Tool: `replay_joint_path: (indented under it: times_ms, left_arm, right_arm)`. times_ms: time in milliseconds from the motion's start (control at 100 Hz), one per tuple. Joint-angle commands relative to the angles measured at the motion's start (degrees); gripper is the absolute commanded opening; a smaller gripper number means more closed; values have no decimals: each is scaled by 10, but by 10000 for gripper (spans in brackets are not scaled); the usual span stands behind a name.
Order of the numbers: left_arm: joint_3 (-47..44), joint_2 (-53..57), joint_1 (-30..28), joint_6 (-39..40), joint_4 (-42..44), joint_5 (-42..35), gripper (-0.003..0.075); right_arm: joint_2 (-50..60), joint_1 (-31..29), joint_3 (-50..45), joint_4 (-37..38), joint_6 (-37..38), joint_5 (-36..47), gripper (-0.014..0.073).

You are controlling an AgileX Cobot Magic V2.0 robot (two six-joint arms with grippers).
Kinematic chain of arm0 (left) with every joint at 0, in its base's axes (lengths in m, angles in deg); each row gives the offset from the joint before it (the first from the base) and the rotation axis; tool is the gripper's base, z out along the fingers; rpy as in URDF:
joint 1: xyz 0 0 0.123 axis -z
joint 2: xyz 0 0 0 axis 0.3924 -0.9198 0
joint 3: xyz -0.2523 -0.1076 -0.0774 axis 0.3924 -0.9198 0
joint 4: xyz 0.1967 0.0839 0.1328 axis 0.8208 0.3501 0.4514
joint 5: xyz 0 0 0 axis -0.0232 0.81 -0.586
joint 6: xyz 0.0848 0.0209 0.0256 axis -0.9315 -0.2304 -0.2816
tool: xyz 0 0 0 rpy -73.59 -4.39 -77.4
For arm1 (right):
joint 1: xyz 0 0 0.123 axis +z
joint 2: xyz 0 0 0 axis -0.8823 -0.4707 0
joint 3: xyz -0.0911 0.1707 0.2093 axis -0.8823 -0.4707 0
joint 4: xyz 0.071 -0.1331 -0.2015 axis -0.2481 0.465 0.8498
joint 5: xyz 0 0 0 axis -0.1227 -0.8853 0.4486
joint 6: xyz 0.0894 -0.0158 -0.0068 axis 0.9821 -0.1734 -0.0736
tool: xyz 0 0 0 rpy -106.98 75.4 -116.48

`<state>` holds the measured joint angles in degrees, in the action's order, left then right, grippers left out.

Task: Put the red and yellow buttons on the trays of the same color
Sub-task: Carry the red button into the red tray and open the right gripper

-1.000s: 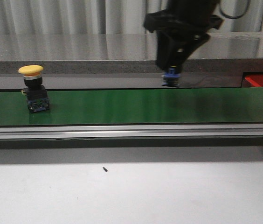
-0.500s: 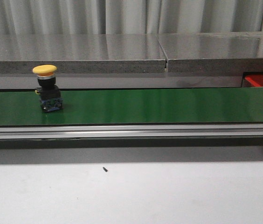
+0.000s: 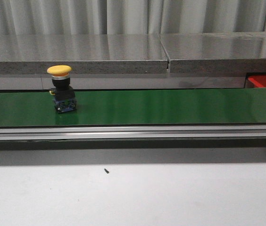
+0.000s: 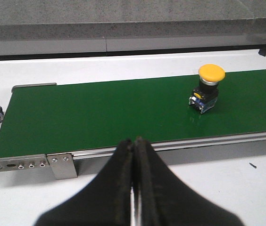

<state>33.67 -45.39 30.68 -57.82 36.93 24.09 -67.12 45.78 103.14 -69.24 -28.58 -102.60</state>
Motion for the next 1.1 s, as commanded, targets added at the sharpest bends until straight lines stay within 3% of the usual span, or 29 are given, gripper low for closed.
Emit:
replay_joint_path:
  times_ms: [0,370,510,580,680,780,1090]
  left_arm:
    - [16,-5,5,2,-5,-41,-19]
    - [16,-5,5,2,-5,-41,-19]
    - [16,-5,5,2,-5,-41,-19]
    - [16,-5,5,2,-5,-41,-19]
    - [16,-5,5,2,-5,-41,-19]
    - [16,-5,5,2,-5,-41,-19]
    - [16,-5,5,2,-5,-41,-19]
  right_arm:
    - [7,-3,37,-5,-1,31,137]
    - [-125,-3,217,-6,-1,-46,137]
    - [-155,-3,243,-9,-1,-54,148]
    - [-162,-3,243,-10,-1,-52,219]
    - [-165,-3,243,-16,-1,-49,425]
    - [-163,-3,243,-17,-1,-45,563]
    - [-110,-3,220,-17,-1,-47,575]
